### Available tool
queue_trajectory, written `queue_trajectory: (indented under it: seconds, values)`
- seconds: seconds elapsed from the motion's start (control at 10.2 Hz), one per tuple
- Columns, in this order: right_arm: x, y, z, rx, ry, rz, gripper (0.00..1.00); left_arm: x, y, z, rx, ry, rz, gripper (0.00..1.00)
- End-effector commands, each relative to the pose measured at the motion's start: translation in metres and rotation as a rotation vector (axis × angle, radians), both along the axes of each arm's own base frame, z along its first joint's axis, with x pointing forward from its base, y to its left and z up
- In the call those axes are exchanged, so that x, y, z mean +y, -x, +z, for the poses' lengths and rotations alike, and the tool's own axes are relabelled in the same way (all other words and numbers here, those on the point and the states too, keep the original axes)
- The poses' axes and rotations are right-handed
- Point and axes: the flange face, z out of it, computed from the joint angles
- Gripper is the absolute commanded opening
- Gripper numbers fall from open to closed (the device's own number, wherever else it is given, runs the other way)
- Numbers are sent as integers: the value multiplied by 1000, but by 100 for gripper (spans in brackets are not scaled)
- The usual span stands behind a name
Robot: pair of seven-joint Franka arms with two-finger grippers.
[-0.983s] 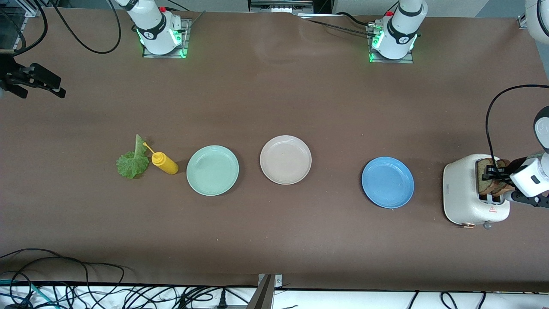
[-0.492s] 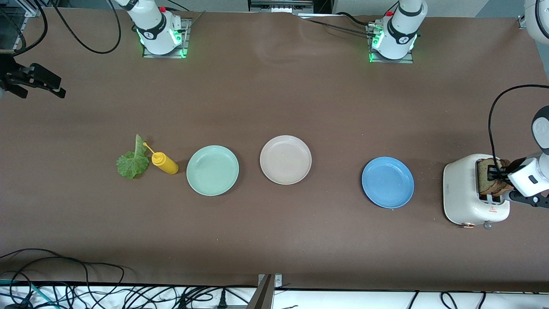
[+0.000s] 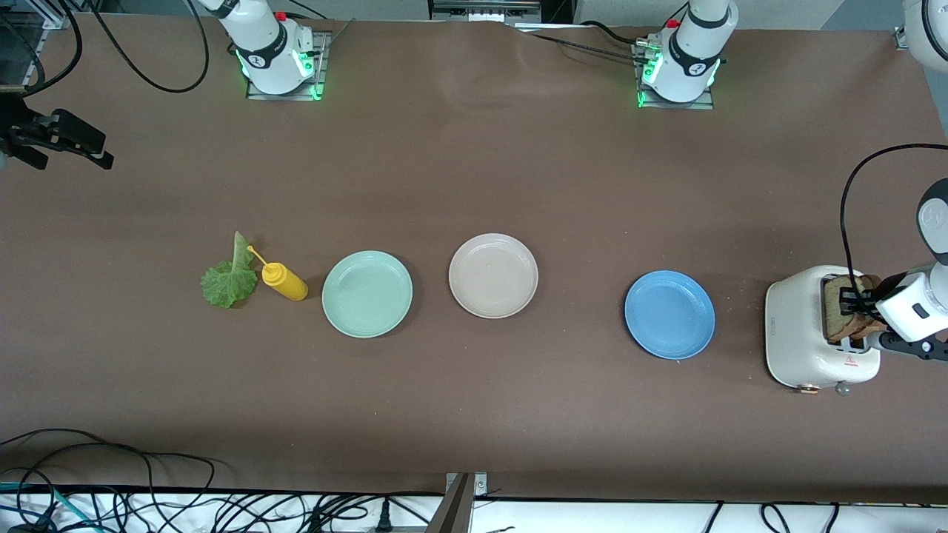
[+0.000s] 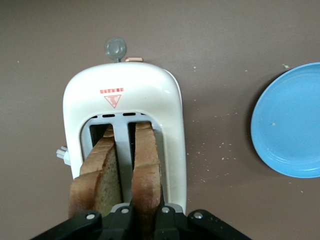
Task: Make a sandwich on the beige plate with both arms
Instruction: 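Lower the left gripper and grasp the outer bread slice in the toaster, then lift the bread slice out with the left gripper toward the beige plate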
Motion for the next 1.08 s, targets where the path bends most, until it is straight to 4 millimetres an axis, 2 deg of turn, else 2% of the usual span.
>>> queue_trajectory:
  seconds: [0.0, 0.3, 0.59, 0.69, 0.79, 0.98]
  values:
    - [-2, 3, 9, -5, -15, -12, 100, -17, -3, 34, -1, -28, -2, 0]
    - [-2, 3, 9, -5, -15, -13, 100, -30, -4, 62, 1, -33, 8, 0]
    - [-2, 3, 9, -5, -15, -13, 100, -60, 2, 81, 25, -33, 52, 0]
    - [-2, 3, 9, -5, -15, -13, 100, -70, 4, 84, 39, -26, 71, 0]
    - [-2, 3, 9, -5, -15, -13, 100, -91, 6, 86, 46, 26, 112, 0]
    - [-2, 3, 9, -5, -15, -12, 100, -123, 8, 75, 76, 144, 148, 0]
